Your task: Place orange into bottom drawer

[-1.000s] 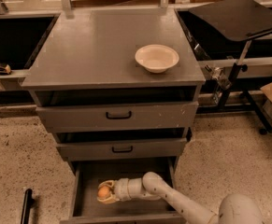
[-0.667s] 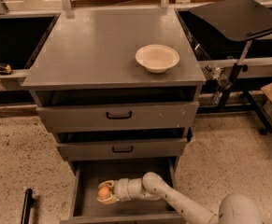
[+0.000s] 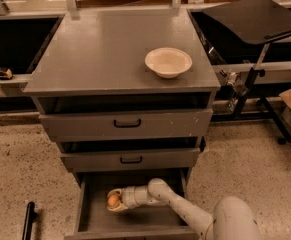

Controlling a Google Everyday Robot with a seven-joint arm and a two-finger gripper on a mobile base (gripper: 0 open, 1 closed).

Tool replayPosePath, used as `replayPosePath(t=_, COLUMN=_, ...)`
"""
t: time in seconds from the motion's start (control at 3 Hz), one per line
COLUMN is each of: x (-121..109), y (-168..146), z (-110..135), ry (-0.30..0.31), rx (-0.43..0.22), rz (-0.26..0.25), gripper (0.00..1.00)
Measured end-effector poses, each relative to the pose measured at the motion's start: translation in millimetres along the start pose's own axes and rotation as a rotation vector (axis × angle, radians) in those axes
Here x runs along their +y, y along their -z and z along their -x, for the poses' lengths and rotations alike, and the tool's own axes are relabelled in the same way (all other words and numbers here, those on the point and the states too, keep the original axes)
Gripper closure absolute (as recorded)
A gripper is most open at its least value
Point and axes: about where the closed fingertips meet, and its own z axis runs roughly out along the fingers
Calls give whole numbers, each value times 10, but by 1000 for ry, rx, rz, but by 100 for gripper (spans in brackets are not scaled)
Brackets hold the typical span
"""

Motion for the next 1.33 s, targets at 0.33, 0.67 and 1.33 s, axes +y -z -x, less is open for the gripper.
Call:
replayPosePath(t=0.33, x=-52, y=-85, z=-174, ry=55, rx=45, rz=28, gripper=100)
replayPosePath(t=0.67, x=-51, y=-132, z=-291, ry=10, rx=-38, rz=17, gripper=82)
replayPosePath(t=1.33, x=58, y=-81, z=-343, ry=-149, rx=-144, rz=-4, gripper=37)
